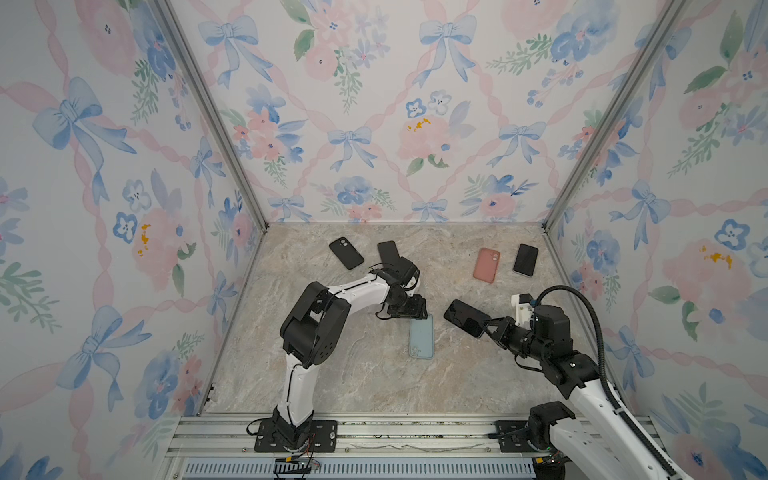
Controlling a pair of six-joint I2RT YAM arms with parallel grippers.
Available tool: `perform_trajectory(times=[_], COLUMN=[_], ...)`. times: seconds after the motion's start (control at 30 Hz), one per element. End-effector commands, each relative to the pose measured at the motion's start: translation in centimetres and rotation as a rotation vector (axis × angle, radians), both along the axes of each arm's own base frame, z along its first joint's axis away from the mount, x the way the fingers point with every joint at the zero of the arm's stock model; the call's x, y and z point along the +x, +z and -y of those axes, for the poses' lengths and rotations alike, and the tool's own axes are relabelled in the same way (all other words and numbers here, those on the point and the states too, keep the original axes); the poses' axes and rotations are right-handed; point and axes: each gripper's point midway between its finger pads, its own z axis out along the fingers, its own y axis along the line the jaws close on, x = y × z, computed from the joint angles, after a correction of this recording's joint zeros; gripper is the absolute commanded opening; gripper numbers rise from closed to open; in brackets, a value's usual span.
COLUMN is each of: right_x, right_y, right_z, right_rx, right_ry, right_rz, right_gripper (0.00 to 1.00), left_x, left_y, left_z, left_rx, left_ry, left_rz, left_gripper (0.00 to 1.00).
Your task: Put the phone into the phone case
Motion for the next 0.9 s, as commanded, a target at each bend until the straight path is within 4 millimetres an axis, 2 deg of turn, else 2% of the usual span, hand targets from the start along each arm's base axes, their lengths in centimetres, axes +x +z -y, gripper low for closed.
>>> perform_trajectory(times=[0.0, 0.2, 0.3, 0.4, 0.5, 0.6, 0.77, 0.87], right_x=[0.3, 0.1, -0.2, -0.3, -0.1, 0.2, 0.4, 0.4], right_y=[2.3, 2.3, 2.5, 2.6, 2.8, 3.0, 3.4, 3.6], right_z=[0.1, 1.5, 2.4, 3.1, 3.5, 3.5, 3.4, 3.2], right_rx=[-0.008, -0.045, -0.070, -0.103, -0.116, -0.130, -0.157, -0.154], right_ry=[0.015, -0.016, -0.035, -0.034, -0.039, -0.026, 0.004, 0.021], right_rz=[0.067, 0.058, 0.060, 0.056, 0.062, 0.064, 0.079, 0.084], right_gripper=[0.04, 0.04, 0.04, 0.03, 0.03, 0.03, 0.02, 0.03], left_x=[-0.6, -1.3, -3.7, -5.3, -6.7, -9.8, -15.2, -17.4], left_y=[-0.8, 0.4, 0.9, 2.2, 5.2, 7.4, 6.6, 5.5], left_z=[1.7, 6.6, 8.7, 8.2, 7.2, 6.7, 4.9, 3.7], left_rx=[-0.017, -0.094, -0.128, -0.110, -0.104, -0.113, -0.077, -0.067], left_ry=[-0.066, -0.195, -0.303, -0.328, -0.310, -0.316, -0.288, -0.258], left_rz=[-0.021, 0.008, 0.018, 0.056, 0.116, 0.132, 0.063, 0.027], left_gripper=[0.65, 0.65, 0.66, 0.67, 0.68, 0.71, 0.71, 0.71])
